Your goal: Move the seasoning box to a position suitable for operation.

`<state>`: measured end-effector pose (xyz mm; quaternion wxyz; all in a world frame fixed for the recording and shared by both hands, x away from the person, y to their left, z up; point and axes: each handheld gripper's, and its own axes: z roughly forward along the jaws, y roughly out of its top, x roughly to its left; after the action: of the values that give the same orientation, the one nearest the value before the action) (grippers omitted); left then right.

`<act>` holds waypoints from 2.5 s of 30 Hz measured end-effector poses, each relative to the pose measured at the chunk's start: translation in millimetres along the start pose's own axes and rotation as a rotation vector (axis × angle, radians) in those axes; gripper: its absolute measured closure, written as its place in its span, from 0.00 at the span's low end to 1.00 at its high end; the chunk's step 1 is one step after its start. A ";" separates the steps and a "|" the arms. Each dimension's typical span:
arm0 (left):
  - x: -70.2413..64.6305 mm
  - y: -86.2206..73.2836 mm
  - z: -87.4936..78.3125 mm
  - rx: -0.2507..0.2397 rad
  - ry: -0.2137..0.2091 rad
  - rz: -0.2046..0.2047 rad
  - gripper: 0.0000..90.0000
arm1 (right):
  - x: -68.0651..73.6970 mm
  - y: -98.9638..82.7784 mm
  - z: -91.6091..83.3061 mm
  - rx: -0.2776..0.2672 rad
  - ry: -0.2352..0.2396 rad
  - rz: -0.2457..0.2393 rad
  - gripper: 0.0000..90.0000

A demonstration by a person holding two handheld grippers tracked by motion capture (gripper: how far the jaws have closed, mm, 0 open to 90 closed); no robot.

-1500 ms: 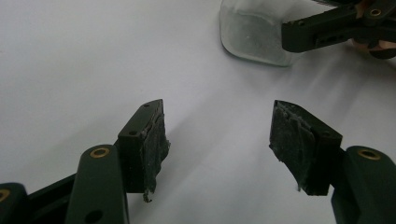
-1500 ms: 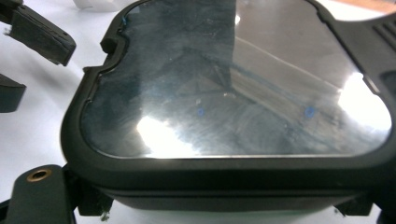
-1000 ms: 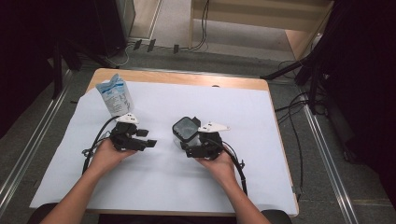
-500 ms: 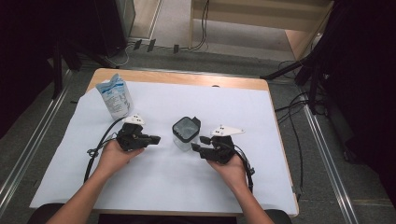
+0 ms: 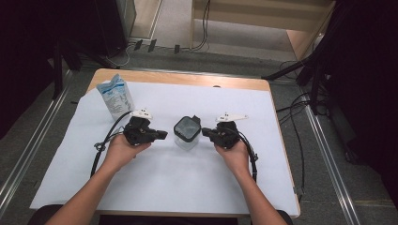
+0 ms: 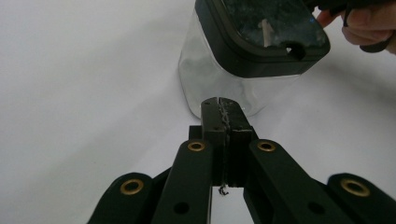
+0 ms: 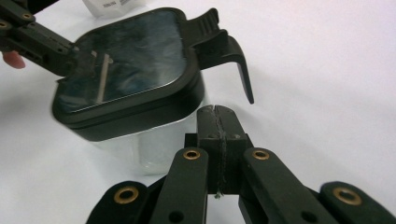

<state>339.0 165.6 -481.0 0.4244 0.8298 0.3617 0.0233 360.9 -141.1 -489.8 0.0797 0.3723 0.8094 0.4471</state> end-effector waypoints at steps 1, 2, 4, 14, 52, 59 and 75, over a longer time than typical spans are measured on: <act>-0.6 -0.4 0.3 -0.005 0.001 0.000 1.00 | -1.5 0.5 1.8 0.004 -0.005 0.000 1.00; -1.6 -1.4 1.2 -0.013 -0.007 -0.005 1.00 | -3.1 0.9 3.8 0.005 0.000 -0.001 1.00; -3.2 -2.8 3.3 -0.004 -0.004 0.001 1.00 | -7.6 2.4 8.7 0.010 0.010 0.005 1.00; -10.1 -6.0 15.8 -0.017 -0.007 0.003 1.00 | -11.6 3.9 20.9 -0.007 0.032 0.015 1.00; 7.4 0.7 29.0 -0.032 -0.001 -0.009 1.00 | 19.4 -10.9 -0.1 0.017 0.023 0.023 1.00; 10.8 1.9 30.9 -0.040 -0.009 -0.011 1.00 | 23.0 -14.0 -3.0 0.020 0.031 0.030 1.00; 18.8 9.0 8.8 -0.064 -0.057 0.027 0.75 | 14.4 -14.6 -32.8 0.026 0.036 0.009 1.00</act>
<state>361.2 167.8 -485.2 0.4604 0.8210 0.3373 0.0169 327.7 -157.8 -479.0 0.0584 0.3687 0.8148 0.4435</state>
